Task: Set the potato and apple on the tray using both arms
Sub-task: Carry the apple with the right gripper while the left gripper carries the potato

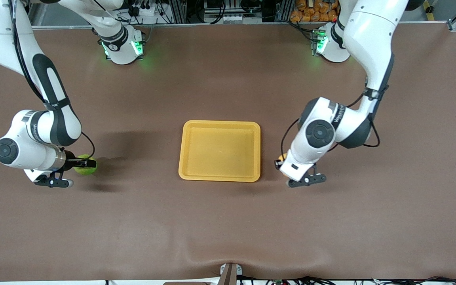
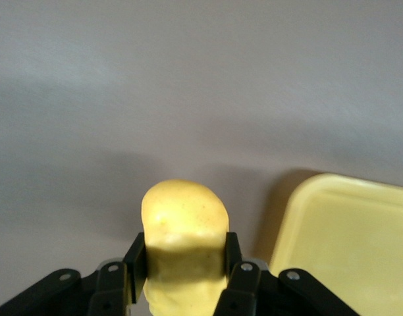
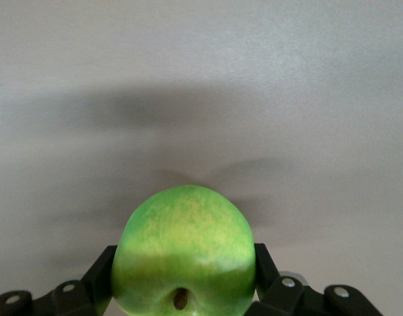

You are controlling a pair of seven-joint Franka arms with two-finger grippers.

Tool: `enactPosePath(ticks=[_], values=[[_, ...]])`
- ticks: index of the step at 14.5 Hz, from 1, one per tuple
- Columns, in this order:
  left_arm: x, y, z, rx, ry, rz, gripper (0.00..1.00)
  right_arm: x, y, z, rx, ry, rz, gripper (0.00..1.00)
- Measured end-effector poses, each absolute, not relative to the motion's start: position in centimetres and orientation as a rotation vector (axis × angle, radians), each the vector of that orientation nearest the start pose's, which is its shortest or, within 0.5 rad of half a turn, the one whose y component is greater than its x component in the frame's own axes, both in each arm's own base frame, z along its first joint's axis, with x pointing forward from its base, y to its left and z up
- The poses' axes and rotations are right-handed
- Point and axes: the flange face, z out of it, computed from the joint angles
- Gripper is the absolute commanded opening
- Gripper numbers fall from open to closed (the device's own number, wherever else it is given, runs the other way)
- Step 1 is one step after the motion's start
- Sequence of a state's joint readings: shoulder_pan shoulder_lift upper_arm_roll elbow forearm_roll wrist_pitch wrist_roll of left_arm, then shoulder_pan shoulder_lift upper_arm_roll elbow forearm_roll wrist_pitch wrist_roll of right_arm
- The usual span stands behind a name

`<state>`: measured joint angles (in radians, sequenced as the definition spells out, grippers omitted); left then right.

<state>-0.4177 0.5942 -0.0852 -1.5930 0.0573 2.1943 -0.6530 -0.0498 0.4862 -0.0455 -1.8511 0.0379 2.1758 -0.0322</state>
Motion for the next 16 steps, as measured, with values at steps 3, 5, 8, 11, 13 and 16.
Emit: enactPosePath(ticks=[3,5,8,11,13,16], values=[[59.3,-36.8,29.3,-3.152,-0.103,-0.025,0.01,61.9,-4.2,27.5,-3.099,0.118,0.281,0.0],[58.4,-38.9,29.9,-3.161,-0.054,-0.041,0.04,61.6,-2.9,28.9,-3.05,0.147,0.309,0.0],[57.1,-41.1,29.4,-3.162,0.003,-0.038,0.04,61.4,0.7,31.7,-2.998,0.21,0.355,0.0],[56.4,-43.5,28.1,-3.164,0.036,-0.032,0.04,61.3,6.6,34.1,-2.981,0.291,0.353,0.0],[55.8,-45.0,26.9,-3.168,0.014,-0.032,0.07,60.8,10.8,34.1,-2.945,0.357,0.373,0.0],[54.8,-46.4,25.3,-3.164,0.008,-0.016,0.08,59.7,15.9,33.7,-2.935,0.539,0.418,0.0]])
